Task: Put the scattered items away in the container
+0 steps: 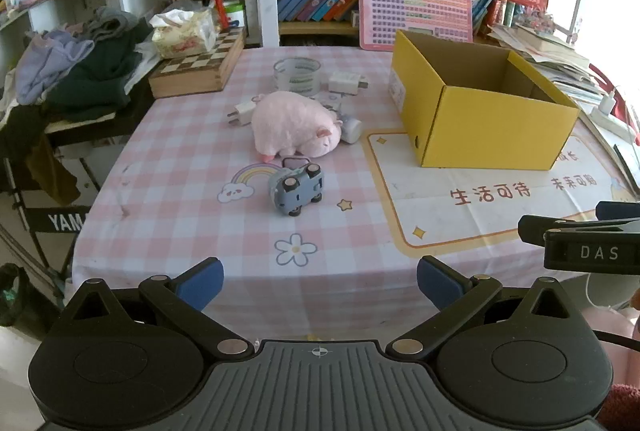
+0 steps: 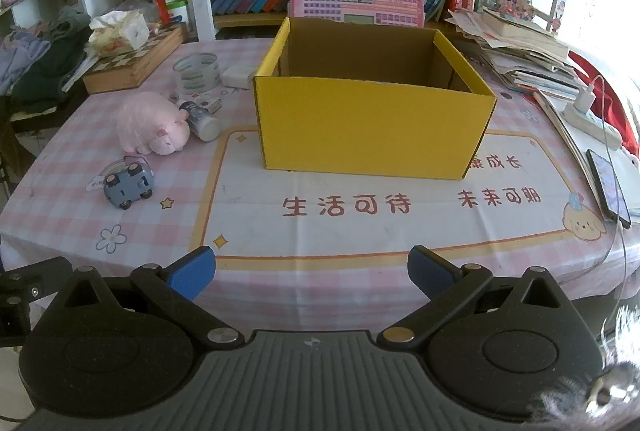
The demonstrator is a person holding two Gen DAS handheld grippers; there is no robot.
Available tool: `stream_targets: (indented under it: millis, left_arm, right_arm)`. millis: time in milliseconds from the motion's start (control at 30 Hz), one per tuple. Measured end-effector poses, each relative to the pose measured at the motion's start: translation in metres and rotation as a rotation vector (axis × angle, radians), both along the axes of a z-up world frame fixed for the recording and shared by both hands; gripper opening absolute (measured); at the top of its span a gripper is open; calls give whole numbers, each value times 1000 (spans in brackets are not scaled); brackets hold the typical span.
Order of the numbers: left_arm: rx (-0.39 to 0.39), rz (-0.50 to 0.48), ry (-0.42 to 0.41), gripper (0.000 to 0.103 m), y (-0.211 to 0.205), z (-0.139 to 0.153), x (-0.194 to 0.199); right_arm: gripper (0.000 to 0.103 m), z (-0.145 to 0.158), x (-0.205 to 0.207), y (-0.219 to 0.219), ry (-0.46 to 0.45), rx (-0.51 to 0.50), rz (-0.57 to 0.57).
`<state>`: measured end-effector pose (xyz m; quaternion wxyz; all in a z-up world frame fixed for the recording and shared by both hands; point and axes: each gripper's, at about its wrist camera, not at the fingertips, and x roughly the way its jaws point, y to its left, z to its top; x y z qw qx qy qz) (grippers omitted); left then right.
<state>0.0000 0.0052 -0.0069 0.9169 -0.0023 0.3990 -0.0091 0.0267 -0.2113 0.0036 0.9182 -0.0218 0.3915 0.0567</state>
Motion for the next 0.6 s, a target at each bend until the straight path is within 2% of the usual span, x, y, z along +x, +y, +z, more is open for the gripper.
stream_targets:
  millis: [600]
  left_arm:
    - [-3, -4, 9, 103, 0, 1, -1]
  right_arm:
    - [103, 0, -1, 0, 0, 2, -3]
